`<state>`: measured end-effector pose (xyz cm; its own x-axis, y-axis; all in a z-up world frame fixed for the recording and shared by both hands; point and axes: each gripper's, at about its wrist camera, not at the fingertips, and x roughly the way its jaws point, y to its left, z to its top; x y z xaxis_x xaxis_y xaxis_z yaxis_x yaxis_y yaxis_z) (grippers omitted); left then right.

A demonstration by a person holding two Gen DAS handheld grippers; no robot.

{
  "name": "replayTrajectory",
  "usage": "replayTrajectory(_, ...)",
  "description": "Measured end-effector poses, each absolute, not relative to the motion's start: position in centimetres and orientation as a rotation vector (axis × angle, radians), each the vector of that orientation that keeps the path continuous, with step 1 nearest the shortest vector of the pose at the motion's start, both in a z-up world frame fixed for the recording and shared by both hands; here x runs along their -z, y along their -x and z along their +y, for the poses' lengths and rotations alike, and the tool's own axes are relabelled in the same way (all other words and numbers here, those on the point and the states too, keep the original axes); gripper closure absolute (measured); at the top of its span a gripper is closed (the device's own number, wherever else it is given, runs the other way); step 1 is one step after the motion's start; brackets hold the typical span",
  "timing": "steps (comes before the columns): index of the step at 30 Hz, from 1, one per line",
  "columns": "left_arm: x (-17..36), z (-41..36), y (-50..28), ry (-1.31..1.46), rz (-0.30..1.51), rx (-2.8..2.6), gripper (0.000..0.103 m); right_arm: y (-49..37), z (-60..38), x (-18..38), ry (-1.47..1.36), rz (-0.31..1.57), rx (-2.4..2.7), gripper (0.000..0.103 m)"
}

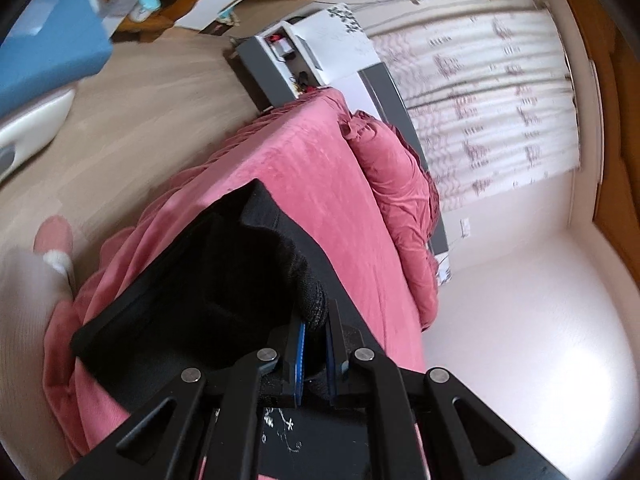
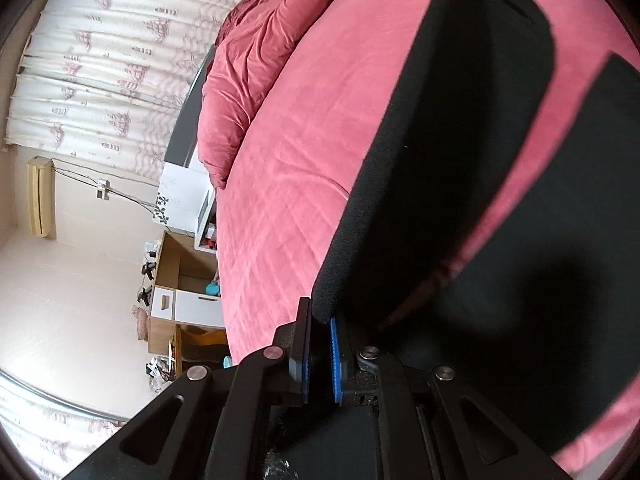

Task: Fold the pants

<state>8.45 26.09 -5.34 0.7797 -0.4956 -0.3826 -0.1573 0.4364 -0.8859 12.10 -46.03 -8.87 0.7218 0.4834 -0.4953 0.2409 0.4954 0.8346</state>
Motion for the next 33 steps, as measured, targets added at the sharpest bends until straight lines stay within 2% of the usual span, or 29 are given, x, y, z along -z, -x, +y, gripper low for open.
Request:
replayTrajectory(11,7.4,27.0,-6.0,1.222,0.649,0.212,0.095,-4.6,-44.3,11.0,-0.959,0.748,-0.128,0.095)
replayTrajectory(20,10.6,26.8,-4.4,1.232,0.708,0.147,0.095,-1.4,-44.5,19.2,-1.055,0.857,-0.028,0.095)
replayTrajectory(24,12.1,26.8,-4.2,1.267,0.723,0.121,0.094,-1.2,-44.6,20.5,-1.092,0.837,-0.036,0.095)
replayTrajectory(26,12.0,26.6,-4.1,1.266,0.713,0.108,0.086,-1.3,-44.5,20.4,-1.056,0.84,-0.044,0.094)
replayTrajectory(28,11.4,26.2,-3.9,1.244,0.693,0.114,0.06,-1.5,-44.3,20.3,-1.041,0.834,-0.058,0.092)
replayTrajectory(31,10.2,25.5,-3.8,1.243,0.678,0.159,0.047,-1.2,-44.5,20.4,-1.065,0.819,-0.085,0.087)
replayTrajectory(33,9.7,25.2,-3.9,1.273,0.688,0.167,0.037,-1.0,-44.7,20.6,-1.083,0.809,-0.101,0.079)
